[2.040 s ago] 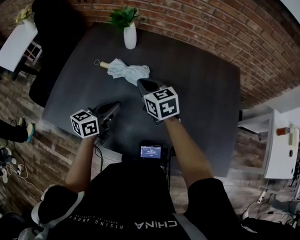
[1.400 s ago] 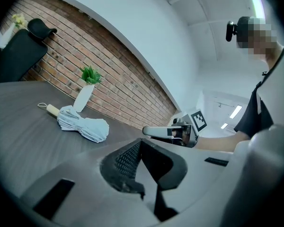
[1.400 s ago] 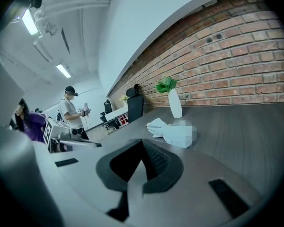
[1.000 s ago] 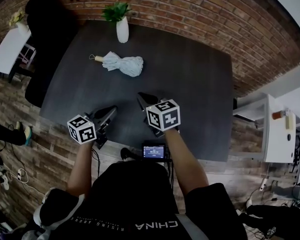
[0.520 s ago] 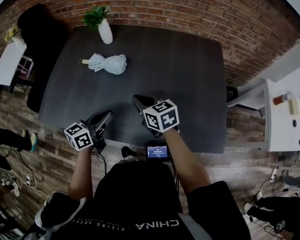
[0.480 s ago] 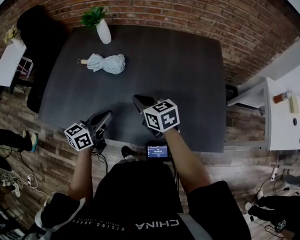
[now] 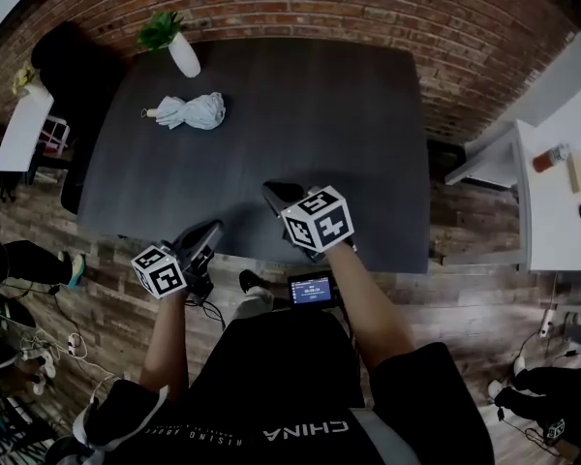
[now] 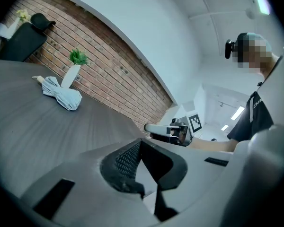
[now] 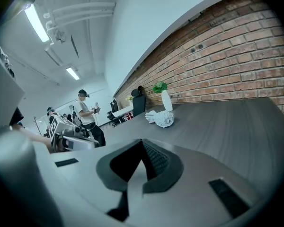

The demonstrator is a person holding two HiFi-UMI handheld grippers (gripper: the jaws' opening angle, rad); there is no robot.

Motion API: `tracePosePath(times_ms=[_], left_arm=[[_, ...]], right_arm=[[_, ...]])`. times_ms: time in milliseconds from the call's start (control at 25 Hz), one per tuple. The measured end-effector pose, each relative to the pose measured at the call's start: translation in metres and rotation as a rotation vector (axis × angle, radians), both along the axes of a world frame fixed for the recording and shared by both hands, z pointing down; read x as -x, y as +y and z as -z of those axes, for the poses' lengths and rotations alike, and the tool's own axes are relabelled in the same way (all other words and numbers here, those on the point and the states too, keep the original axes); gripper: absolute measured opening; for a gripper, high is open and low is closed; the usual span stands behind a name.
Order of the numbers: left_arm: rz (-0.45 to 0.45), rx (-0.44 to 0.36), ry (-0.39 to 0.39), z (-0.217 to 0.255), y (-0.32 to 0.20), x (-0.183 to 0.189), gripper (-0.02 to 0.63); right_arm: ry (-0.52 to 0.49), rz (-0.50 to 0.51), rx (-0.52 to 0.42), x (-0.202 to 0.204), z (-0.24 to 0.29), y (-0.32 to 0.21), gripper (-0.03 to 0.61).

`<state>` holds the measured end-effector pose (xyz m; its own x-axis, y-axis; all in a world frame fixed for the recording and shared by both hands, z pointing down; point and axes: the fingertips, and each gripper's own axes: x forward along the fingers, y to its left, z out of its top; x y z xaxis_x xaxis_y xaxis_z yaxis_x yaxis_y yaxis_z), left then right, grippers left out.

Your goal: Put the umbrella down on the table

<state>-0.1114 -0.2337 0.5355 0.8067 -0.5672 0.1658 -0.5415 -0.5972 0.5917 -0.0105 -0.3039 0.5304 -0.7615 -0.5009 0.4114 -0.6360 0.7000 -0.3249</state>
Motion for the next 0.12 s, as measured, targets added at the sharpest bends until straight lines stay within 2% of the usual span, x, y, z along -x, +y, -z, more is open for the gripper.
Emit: tracePosePath(times_ms=[120], left_arm=[[-0.007, -0.007, 0.004, -0.001, 0.020, -0.015, 0.003]], right_arm=[[-0.004, 0.014, -0.003, -0.012, -0.002, 0.015, 0.009]])
